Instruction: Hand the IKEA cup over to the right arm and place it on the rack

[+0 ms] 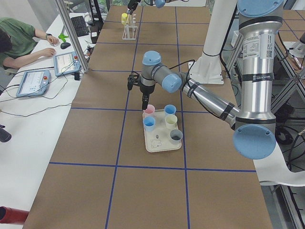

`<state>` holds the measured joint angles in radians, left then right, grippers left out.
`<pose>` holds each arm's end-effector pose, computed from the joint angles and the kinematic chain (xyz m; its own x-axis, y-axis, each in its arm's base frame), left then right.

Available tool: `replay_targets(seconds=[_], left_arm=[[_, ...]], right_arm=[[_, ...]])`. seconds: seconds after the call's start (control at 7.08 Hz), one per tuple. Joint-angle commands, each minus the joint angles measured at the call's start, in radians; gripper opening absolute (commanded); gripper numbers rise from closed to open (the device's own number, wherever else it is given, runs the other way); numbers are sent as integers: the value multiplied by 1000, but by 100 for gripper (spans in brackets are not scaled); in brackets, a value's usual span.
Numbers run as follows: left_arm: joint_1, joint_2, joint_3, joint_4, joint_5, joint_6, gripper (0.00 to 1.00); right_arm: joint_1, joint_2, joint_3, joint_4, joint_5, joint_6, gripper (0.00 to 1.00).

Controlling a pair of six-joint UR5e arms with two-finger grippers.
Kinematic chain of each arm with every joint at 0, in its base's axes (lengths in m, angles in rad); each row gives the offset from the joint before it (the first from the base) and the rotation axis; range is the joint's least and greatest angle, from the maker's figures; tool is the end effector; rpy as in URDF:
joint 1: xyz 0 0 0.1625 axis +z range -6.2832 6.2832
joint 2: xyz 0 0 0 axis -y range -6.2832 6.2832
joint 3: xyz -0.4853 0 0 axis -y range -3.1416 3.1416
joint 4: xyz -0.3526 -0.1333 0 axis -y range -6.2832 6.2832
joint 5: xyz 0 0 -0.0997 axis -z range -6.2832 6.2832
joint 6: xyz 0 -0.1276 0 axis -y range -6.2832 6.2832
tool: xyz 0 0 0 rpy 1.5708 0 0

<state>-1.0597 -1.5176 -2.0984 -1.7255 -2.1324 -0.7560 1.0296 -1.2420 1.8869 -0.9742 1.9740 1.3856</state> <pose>0.1543 -0.4088 0.5147 0.6969 0.0163 -0.7170 0.1135 0.9846 0.1327 -0.2284 -0.5415 0.3535 0.2737 0.1266 0.9535 -0.5562 0.8296 0.0495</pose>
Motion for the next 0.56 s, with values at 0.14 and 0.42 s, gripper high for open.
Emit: replay_targets(seconds=[0.14,0.42], left_arm=[[4,37,132,-164,0,-32,100],[53,43,181,-166,8,-34,100]], right_arm=[[-77,24,11,0,-63,49,100],[-83,27,8,0,-63,49,100]])
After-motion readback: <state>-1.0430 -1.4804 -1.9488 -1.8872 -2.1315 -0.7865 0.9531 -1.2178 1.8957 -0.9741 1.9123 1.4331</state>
